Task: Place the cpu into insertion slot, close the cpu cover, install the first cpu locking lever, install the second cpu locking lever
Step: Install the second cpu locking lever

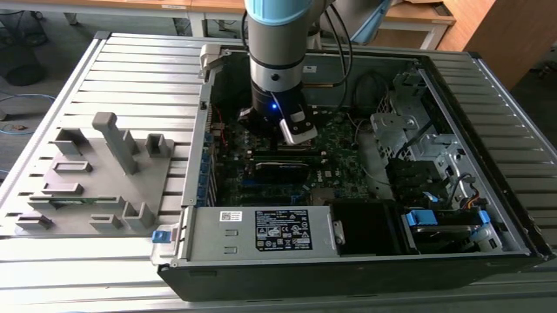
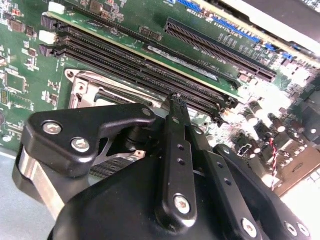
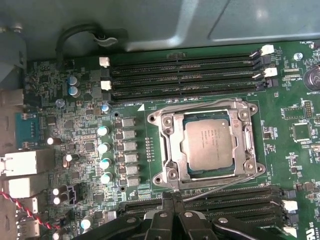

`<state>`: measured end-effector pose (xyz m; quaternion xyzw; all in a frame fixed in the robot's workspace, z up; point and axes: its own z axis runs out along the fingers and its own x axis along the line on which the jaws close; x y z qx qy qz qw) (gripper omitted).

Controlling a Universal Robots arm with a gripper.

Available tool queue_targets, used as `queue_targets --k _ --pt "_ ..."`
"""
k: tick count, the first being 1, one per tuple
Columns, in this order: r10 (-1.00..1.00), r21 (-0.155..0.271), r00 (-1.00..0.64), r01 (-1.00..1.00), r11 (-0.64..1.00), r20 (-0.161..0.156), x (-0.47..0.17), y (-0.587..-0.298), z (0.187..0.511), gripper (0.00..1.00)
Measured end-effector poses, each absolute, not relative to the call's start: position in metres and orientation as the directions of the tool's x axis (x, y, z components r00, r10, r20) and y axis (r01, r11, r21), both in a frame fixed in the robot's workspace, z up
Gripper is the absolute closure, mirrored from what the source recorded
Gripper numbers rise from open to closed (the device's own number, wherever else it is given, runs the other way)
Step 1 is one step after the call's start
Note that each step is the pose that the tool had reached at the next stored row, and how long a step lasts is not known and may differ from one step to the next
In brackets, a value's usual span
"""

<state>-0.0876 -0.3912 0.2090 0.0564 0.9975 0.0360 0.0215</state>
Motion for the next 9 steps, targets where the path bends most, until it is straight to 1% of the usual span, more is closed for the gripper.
queue_targets --k 9 --pt "0.087 0.076 -0.995 0.084 0.994 -0.039 -0.0868 -0.3921 0.2090 0.89"
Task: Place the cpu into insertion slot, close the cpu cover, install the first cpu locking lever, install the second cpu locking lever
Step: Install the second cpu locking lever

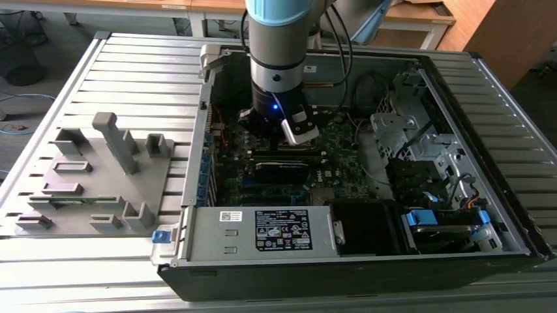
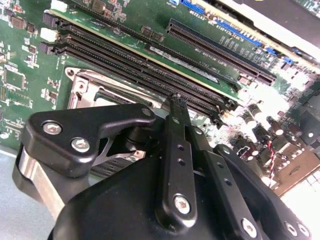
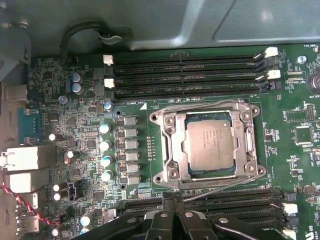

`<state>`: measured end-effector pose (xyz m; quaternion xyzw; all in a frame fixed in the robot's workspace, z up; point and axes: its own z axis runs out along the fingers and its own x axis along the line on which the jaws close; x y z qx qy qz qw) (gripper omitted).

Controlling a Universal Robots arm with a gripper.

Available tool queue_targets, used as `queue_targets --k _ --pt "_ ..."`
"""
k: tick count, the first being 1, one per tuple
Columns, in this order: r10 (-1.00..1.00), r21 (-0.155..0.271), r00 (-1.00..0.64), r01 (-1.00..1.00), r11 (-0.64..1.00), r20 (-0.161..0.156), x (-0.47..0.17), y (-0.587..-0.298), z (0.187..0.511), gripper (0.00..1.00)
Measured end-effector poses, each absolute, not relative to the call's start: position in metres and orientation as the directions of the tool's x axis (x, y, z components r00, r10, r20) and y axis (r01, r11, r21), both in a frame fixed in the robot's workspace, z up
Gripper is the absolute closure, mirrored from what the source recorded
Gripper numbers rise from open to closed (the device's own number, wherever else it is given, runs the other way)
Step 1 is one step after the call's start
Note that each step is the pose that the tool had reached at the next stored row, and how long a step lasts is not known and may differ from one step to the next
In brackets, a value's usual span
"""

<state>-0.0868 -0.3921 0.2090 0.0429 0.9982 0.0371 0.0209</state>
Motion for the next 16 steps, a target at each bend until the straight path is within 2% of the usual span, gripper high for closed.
queue_targets --k 16 --pt "0.086 0.128 -0.996 0.081 0.988 -0.034 -0.0868 -0.3950 0.2045 0.89"
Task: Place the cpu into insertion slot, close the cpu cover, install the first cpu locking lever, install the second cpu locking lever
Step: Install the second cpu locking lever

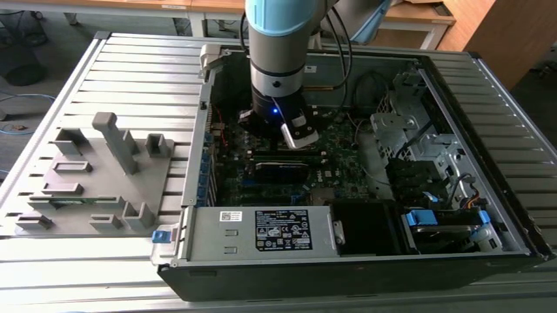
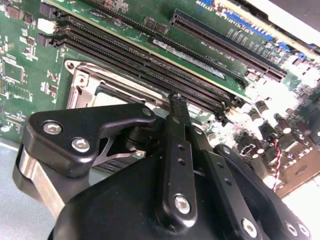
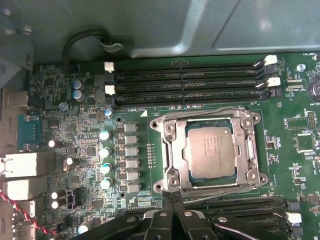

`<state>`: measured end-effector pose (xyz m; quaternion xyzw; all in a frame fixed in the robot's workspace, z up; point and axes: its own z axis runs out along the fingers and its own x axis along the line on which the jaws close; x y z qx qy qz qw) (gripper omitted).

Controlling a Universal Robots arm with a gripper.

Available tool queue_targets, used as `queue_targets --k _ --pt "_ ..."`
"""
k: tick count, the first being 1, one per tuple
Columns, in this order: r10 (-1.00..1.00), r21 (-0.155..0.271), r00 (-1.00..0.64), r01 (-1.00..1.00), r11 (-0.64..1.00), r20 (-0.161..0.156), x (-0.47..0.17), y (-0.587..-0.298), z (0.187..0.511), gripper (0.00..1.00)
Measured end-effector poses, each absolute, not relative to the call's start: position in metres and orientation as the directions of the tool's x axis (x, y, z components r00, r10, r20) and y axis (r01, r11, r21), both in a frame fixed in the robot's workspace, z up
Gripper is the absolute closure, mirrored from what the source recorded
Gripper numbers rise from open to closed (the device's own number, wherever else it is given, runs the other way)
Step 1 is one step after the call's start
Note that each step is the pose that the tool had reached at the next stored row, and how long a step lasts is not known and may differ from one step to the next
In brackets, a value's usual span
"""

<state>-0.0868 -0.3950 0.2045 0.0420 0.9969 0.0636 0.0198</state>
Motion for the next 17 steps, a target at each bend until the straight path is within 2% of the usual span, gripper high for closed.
queue_targets --k 17 --pt "0.087 0.160 -0.996 0.081 0.984 -0.031 -0.0910 -0.3951 0.1974 0.89"
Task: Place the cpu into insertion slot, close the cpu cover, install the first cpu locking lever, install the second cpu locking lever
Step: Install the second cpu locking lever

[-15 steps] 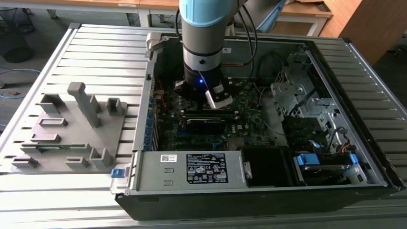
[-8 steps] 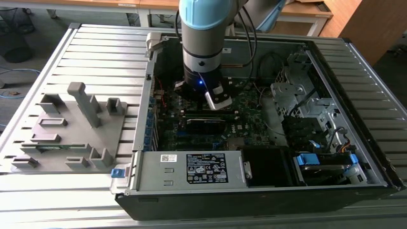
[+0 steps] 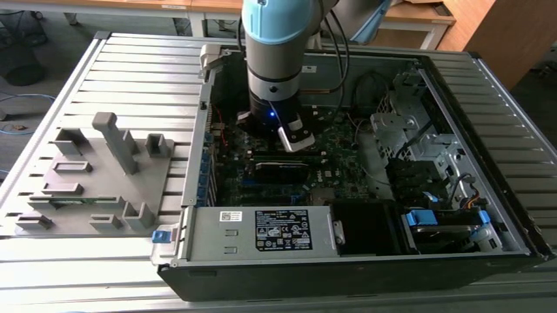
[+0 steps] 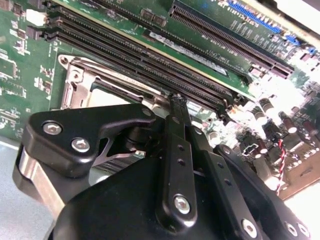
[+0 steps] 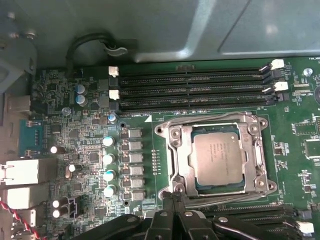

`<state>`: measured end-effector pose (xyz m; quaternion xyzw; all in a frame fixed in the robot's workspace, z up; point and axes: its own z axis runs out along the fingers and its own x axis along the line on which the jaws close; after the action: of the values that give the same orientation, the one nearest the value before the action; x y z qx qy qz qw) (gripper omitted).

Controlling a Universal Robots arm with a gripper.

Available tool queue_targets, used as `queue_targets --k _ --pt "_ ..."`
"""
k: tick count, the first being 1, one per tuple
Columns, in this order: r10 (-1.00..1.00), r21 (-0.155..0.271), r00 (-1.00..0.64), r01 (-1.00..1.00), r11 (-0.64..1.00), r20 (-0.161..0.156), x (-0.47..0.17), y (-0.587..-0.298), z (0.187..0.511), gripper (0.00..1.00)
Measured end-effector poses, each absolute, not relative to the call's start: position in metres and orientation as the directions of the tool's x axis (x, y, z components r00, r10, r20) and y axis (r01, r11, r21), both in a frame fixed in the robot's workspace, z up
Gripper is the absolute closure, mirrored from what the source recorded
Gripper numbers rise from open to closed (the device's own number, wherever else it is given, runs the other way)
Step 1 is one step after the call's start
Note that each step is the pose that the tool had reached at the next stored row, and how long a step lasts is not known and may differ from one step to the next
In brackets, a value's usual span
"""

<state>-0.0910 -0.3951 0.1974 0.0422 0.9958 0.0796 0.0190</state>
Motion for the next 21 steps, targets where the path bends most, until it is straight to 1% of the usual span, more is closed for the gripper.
queue_targets --k 4,14,21 --pt "0.087 0.169 -0.996 0.081 0.982 -0.031 -0.092 -0.395 0.195 0.89" --pt "0.088 0.171 -0.996 0.081 0.982 -0.031 -0.096 -0.395 0.194 0.89" --pt "0.088 0.171 -0.996 0.081 0.982 -0.031 -0.096 -0.395 0.207 0.89"
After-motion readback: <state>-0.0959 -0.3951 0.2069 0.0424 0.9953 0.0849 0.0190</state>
